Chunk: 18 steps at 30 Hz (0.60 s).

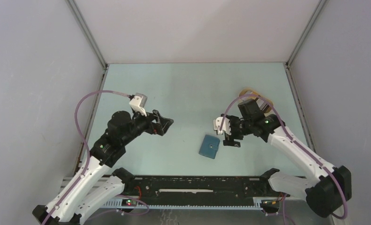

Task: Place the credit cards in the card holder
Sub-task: Move the card holder to the center of the board.

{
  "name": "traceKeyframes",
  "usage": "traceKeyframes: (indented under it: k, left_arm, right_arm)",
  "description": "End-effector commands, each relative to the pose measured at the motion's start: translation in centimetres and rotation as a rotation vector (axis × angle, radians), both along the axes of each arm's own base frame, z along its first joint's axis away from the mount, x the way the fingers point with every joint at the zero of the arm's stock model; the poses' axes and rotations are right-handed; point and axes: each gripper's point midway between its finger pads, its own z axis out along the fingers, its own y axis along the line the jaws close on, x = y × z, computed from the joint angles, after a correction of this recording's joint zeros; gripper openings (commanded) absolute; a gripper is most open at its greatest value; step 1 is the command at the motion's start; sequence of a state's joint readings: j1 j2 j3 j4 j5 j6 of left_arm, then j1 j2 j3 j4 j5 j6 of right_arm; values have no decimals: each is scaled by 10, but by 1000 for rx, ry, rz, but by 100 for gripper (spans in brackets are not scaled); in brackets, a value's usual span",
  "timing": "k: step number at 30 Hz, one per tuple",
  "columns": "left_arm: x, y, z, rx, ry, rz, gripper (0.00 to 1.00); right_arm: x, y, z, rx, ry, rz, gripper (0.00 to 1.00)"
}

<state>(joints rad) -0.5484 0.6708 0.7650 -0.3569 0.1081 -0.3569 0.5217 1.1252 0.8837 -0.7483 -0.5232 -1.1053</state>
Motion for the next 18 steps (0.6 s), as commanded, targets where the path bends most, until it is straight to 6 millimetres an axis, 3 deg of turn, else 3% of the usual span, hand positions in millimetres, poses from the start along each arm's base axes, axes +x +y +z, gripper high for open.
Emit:
traceKeyframes:
  k: [1,5,9,13,18]
  left_arm:
    - [-5,-15,1,-170,23,-32,100]
    - [-7,-23,-15,-243,70,-39,100]
    - [-7,-32,-29,-286,96,-70,100]
    - [-5,-46,-44,-335,115,-104,100]
    - [-2,-62,-81,-284,173,-90,100]
  right_arm:
    - [-32,9,24,149,111,-3,85]
    - [-53,15,34,226,211,12,93]
    - [-69,22,29,250,344,36,99]
    - [-72,24,21,222,380,41,100]
    - [-68,23,16,202,373,29,100]
